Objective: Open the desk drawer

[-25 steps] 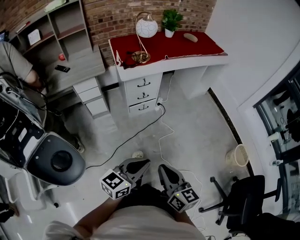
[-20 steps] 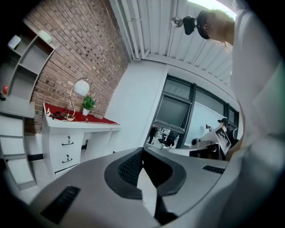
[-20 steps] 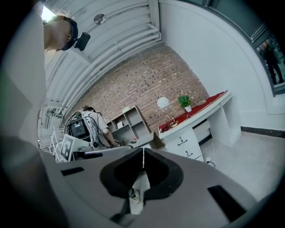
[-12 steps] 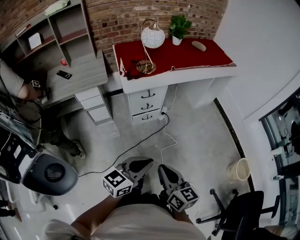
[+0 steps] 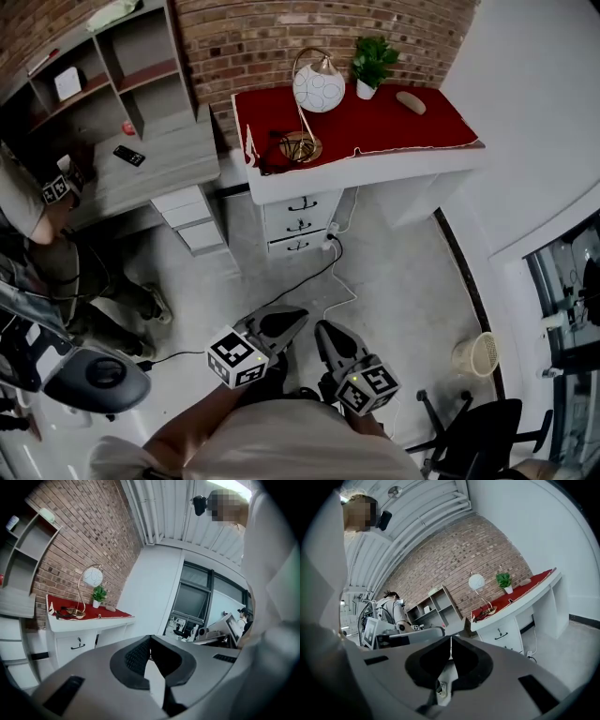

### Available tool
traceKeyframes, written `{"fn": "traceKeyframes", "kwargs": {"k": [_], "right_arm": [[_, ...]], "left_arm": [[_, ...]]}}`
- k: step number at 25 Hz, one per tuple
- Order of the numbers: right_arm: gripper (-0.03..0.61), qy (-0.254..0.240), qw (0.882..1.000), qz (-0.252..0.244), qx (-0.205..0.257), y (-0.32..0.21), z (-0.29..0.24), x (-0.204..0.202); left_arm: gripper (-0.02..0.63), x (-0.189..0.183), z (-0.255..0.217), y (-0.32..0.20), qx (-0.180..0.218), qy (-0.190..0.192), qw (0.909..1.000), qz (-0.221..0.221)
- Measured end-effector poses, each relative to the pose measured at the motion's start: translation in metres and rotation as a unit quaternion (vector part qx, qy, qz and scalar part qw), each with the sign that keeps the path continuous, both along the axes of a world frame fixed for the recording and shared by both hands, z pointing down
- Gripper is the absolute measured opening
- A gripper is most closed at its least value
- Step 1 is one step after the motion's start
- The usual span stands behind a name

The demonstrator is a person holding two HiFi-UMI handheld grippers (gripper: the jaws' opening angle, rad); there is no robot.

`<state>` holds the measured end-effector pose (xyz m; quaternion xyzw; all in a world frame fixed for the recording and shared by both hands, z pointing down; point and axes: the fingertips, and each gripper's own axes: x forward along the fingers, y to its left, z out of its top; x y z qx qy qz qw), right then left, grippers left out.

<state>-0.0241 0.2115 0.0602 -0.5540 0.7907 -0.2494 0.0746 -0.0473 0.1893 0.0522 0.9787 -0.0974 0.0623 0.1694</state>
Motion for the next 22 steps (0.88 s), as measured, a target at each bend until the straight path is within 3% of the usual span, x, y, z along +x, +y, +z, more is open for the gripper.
{"fn": "traceKeyframes", "kwargs": {"k": [15,19,22], "right_arm": [[0.018,-0.024,0.999,0.026,-0.005,-0.102,0.003,0.021],[0.018,-0.058,0.997,0.048,0.024,-0.117,-0.005,0.025],[0.018,-0.049,0.996,0.054,0.041,-0.129,-0.01,0.033]], "left_arm": [[0.009,0.024,0.005,-0.099,-0.01,0.003,0.9995,0.03],[0.009,0.023,0.014,-0.119,0.0,-0.01,0.9994,0.033],[0.009,0.023,0.018,-0.133,0.003,-0.012,0.9996,0.026]]}}
